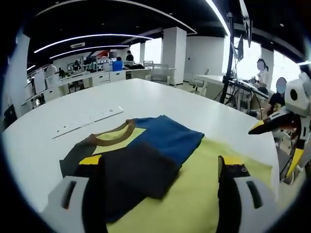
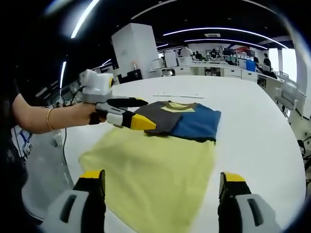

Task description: Fold the garment on the visible template until the final outline fits inside the template.

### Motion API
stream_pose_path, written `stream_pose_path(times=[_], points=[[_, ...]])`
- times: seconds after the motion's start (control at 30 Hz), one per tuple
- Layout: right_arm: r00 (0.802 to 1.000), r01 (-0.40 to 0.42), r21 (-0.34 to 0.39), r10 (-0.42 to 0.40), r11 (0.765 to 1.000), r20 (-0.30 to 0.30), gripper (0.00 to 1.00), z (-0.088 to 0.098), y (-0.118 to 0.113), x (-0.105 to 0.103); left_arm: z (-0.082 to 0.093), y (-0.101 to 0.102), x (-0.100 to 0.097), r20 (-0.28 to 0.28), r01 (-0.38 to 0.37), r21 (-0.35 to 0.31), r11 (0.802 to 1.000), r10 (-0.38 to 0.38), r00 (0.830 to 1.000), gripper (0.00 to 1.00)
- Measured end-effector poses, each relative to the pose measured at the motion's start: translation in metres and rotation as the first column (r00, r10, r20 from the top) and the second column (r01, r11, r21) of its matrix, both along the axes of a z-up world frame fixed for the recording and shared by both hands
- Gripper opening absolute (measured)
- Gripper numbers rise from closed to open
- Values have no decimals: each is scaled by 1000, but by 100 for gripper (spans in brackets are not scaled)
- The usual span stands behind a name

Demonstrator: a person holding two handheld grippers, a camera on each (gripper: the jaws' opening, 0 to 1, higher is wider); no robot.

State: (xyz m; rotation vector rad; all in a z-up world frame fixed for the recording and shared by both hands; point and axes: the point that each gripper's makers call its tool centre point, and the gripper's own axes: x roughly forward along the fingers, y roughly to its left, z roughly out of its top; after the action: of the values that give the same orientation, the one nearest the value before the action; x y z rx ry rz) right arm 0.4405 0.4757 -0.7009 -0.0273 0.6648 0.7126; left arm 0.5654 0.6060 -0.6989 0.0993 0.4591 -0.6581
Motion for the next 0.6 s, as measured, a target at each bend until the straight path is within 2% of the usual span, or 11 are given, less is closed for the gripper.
stream_pose_path(times=[0.07, 0.6], points=[[1000, -17, -9, 17, 1000, 2, 98, 0, 3, 3, 2, 5, -1, -1, -6, -2, 1000, 6, 1000, 99], [994, -101, -20, 102, 995, 38, 88, 9, 41, 33, 32, 63, -20, 23, -55, 11, 998, 55, 998, 99]])
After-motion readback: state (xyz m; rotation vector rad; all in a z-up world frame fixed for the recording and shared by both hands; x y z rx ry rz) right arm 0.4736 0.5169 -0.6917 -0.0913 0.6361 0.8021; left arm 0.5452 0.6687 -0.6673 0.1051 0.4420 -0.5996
